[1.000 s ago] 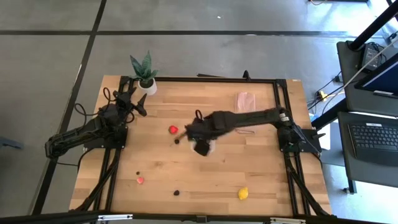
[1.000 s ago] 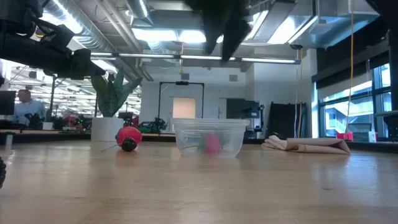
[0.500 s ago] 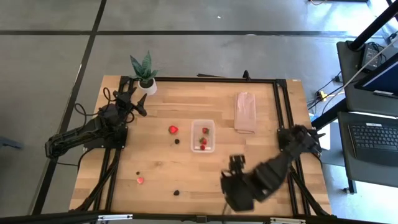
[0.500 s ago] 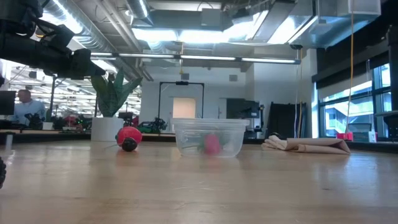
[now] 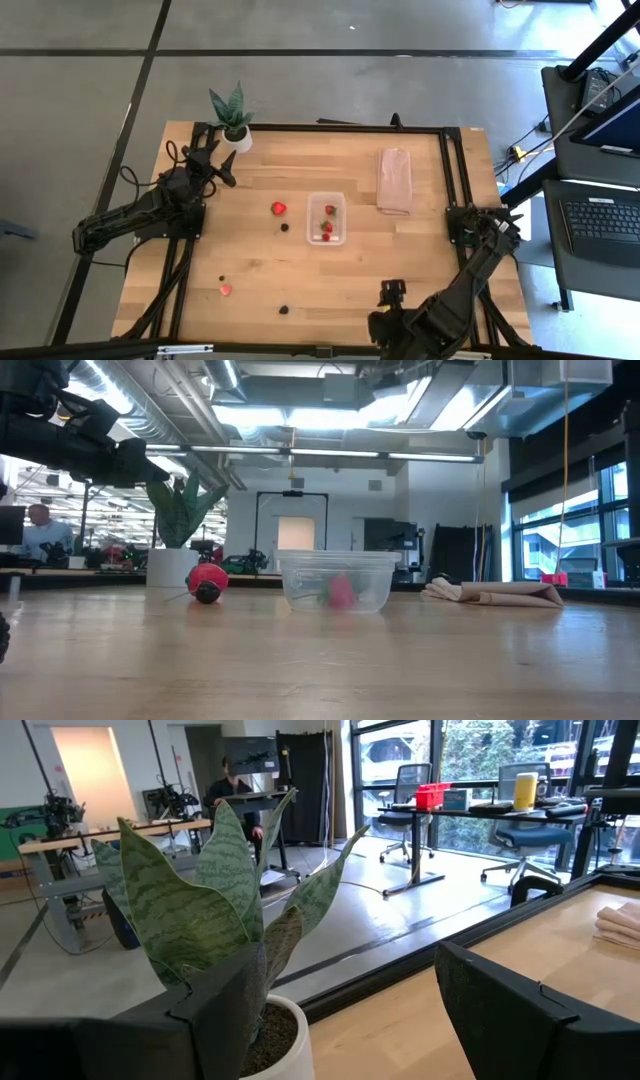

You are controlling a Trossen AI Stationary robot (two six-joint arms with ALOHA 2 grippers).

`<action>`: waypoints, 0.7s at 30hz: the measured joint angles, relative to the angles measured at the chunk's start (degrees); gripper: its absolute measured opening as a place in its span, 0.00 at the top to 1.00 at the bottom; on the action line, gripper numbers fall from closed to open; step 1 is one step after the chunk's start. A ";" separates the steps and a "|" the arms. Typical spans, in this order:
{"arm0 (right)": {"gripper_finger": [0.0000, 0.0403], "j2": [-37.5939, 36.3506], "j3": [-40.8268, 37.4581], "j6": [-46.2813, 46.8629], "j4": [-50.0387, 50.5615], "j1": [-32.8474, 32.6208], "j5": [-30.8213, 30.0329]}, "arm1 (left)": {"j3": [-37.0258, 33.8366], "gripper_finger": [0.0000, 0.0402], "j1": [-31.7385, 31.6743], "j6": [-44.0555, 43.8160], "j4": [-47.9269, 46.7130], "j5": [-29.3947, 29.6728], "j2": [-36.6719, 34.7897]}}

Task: Pick and placing Produce into tupperware
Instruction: Put the yellow lemon into the transparent bin

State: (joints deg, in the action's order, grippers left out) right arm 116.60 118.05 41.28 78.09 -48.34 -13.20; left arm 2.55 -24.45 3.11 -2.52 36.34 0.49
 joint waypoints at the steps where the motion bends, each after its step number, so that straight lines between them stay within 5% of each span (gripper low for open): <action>1: 0.13 0.00 -0.57 -1.90 -0.03 0.02 0.97 | 0.01 0.29 -0.01 -0.02 0.00 0.01 0.00; 21: 0.13 0.02 -26.28 -18.61 -6.16 0.04 5.33 | 0.02 0.29 -0.02 0.01 0.00 0.00 0.00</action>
State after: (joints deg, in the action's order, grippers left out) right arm 116.62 91.77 22.66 71.93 -48.29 -7.87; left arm 2.57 -24.47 3.11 -2.52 36.34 0.49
